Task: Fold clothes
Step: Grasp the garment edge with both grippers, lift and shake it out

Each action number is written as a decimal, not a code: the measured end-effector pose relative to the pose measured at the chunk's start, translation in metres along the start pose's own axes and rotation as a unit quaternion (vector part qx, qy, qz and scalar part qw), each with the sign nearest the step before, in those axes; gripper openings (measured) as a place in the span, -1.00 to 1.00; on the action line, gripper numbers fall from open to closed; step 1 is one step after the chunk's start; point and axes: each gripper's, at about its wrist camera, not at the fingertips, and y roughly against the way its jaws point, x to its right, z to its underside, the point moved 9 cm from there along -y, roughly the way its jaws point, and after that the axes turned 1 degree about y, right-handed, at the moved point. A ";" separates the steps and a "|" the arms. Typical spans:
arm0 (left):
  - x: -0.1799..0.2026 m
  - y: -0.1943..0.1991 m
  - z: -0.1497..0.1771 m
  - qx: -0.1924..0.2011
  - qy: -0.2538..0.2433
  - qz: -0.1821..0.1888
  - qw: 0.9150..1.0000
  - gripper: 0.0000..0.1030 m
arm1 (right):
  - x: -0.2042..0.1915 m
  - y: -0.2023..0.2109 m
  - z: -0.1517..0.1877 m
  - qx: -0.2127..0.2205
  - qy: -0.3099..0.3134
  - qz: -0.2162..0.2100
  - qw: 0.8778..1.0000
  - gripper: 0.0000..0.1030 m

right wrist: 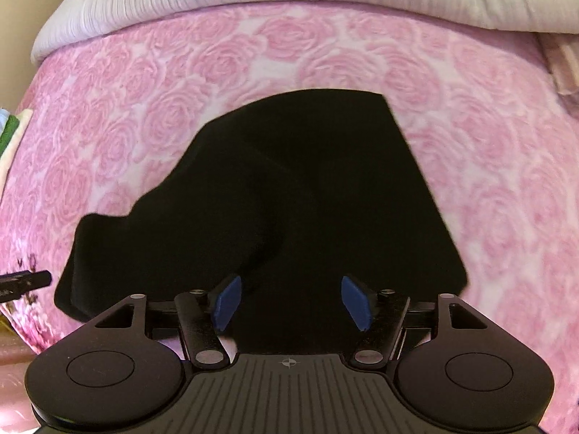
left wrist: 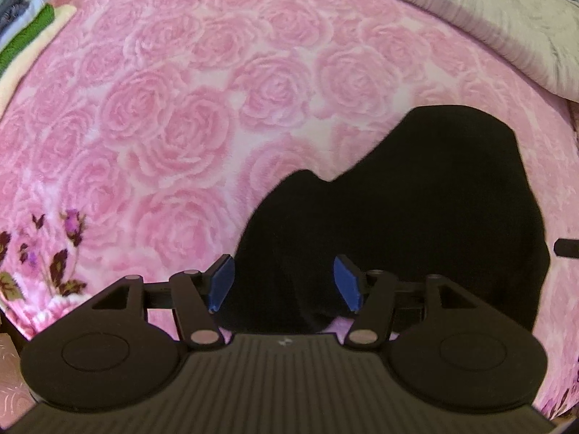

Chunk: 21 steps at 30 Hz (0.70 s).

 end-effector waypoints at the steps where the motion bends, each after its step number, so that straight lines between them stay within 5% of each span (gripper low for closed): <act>1: -0.003 -0.006 -0.005 -0.002 0.002 0.002 1.000 0.11 | -0.004 -0.005 -0.008 0.000 0.001 -0.001 1.000 0.35; 13: -0.006 -0.078 -0.032 -0.055 0.032 0.097 0.993 0.17 | -0.034 -0.101 -0.106 -0.002 0.011 0.024 1.000 0.52; 16: -0.005 -0.095 -0.029 -0.071 0.041 0.108 0.991 0.04 | -0.036 -0.126 -0.115 -0.009 0.014 0.039 0.999 0.52; 17: -0.003 -0.096 -0.028 -0.072 0.037 0.113 0.990 -0.19 | -0.037 -0.133 -0.115 -0.012 0.020 0.042 0.999 0.50; 18: 0.000 -0.096 -0.027 -0.074 0.032 0.123 0.989 -0.56 | -0.038 -0.138 -0.114 -0.016 0.028 0.044 0.998 0.39; 20: 0.007 -0.092 -0.026 -0.076 0.022 0.139 0.987 -0.82 | -0.040 -0.141 -0.110 -0.017 0.043 0.038 0.998 -0.68; 21: 0.009 -0.089 -0.027 -0.073 0.019 0.141 0.987 -0.86 | -0.039 -0.138 -0.108 -0.015 0.040 0.033 0.999 -0.76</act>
